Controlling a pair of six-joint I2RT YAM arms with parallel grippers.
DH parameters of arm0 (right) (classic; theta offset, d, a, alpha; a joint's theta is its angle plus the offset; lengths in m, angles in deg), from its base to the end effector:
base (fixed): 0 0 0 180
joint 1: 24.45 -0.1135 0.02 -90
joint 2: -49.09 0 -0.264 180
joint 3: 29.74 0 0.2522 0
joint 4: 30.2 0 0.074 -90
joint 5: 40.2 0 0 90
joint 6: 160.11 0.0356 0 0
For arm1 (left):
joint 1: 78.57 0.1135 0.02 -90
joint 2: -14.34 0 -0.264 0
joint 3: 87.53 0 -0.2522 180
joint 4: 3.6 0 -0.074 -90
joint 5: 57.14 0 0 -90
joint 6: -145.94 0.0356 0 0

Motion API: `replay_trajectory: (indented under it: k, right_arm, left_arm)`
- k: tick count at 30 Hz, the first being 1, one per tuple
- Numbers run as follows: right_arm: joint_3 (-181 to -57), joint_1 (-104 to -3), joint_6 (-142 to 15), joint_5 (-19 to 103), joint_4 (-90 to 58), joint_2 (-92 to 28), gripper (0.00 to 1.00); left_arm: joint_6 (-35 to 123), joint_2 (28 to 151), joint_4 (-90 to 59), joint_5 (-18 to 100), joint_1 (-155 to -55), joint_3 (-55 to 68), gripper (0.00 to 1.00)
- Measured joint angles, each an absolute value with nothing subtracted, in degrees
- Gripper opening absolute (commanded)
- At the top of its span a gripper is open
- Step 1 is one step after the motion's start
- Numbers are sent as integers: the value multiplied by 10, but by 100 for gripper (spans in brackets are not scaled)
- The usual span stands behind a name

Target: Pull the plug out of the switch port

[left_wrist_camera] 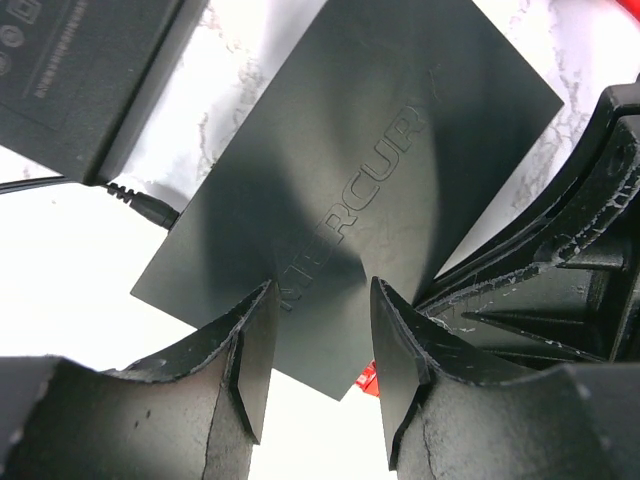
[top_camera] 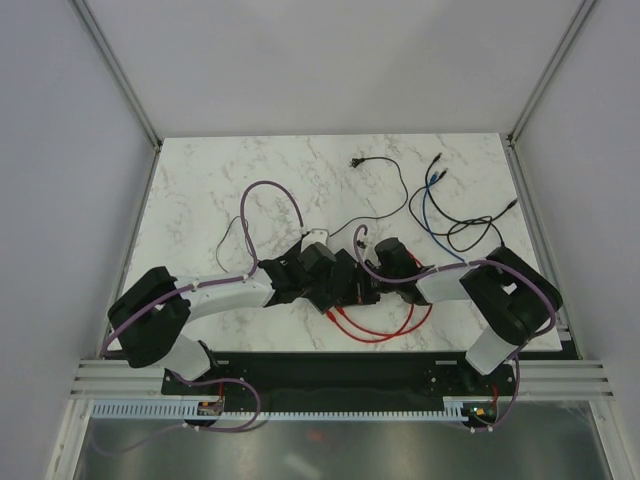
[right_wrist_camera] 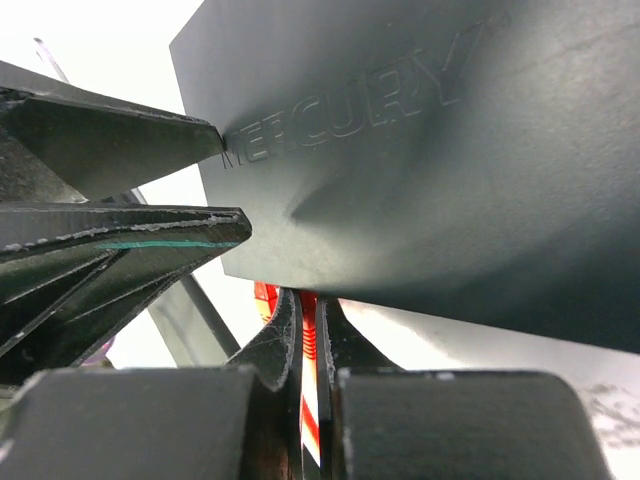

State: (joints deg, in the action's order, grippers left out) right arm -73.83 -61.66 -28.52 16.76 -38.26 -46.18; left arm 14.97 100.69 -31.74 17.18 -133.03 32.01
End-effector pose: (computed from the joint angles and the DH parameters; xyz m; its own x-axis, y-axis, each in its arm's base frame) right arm 0.2098 0.1837 0.1089 -0.9541 -0.0257 -0.2985 -0.2549 0.5937 0.7633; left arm 0.1785 -0.2334 0.1792 -0.8084 0.0456 -0.5869 0.2134 0.9519 -0.2200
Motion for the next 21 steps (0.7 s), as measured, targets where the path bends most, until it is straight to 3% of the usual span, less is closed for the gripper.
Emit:
replay_trajectory:
  k: [7,14,21]
  right_arm:
    - [-766,-616,-345,195,-293,-436,0]
    - [-751,-606,-325,166,-335,-450,0]
    - [-750,-604,-325,161,-341,-452,0]
  left_arm:
    - [150,1013,-306,181,-1331,317,50]
    - [153,1004,-306,170,-1344,324,55]
    - [162,936,-340,112,-1430,348,58]
